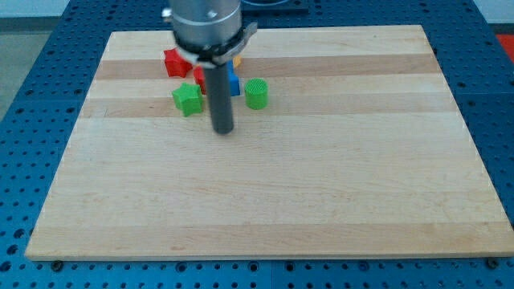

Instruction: Push the yellow heart down a bit

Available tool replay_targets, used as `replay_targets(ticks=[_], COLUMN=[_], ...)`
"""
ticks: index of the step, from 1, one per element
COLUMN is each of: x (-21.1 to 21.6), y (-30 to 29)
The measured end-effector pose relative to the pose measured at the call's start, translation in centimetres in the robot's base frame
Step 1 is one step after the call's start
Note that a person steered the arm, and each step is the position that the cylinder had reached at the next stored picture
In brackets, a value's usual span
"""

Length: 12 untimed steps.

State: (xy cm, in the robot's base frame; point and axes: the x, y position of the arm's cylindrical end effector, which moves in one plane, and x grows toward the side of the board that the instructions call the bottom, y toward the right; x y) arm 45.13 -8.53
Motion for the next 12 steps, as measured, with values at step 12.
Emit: replay_targets(ticks=[12], x=[-21.1], y=[-0.6])
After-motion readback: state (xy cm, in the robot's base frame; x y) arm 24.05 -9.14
